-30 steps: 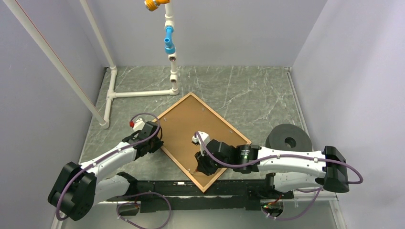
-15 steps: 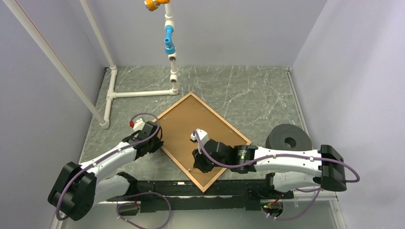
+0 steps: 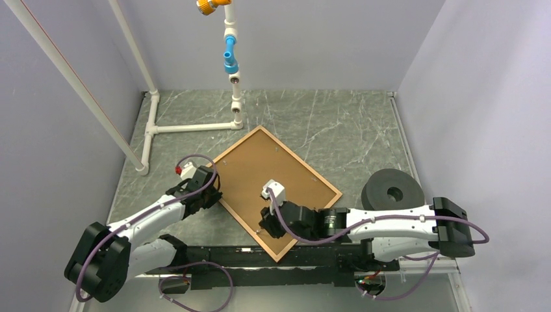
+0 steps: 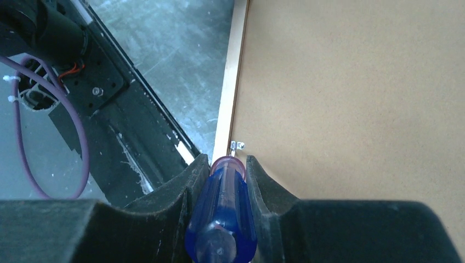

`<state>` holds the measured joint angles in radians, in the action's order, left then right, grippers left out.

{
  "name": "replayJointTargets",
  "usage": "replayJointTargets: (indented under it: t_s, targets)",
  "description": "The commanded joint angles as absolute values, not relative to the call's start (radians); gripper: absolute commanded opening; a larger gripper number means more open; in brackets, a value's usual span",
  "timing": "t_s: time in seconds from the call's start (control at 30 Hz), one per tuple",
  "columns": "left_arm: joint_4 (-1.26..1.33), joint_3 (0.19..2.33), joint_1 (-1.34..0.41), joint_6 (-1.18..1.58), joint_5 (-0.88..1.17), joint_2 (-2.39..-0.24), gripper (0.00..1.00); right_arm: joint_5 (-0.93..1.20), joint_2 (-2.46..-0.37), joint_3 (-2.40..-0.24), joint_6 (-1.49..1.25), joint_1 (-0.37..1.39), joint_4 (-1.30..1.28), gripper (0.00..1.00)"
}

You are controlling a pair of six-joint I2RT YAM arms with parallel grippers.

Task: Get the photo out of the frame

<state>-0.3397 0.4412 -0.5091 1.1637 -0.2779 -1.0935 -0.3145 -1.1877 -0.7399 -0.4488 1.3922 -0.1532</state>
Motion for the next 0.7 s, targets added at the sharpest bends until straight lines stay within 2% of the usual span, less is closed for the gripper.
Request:
replayJointTargets:
  t_s: [0.0, 0.2, 0.4, 0.57, 0.67]
  targets:
    - [-0.343, 0.394, -0.512, 1.174, -0.204, -1.109, 0.0, -0.487, -1.139, -0.637, -0.384, 1.433, 0.054, 0.0]
    - [-0.337, 0.387, -0.513, 1.187, -0.193, -1.115, 0.0, -0.638, -1.115, -0.556, -0.314, 1.51, 0.246, 0.0]
    - [-0.334, 0.375, -0.512, 1.199, -0.19, -1.104, 0.0, -0.719, -1.147, -0.555, -0.282, 1.514, 0.361, 0.0]
    - [-0.331, 0.37, -0.512, 1.198, -0.189, -1.099, 0.0, -0.65, -1.166, -0.62, -0.256, 1.513, 0.306, 0.0]
    - [-0.329, 0.373, -0.512, 1.186, -0.19, -1.098, 0.0, -0.598, -1.135, -0.662, -0.289, 1.507, 0.158, 0.0]
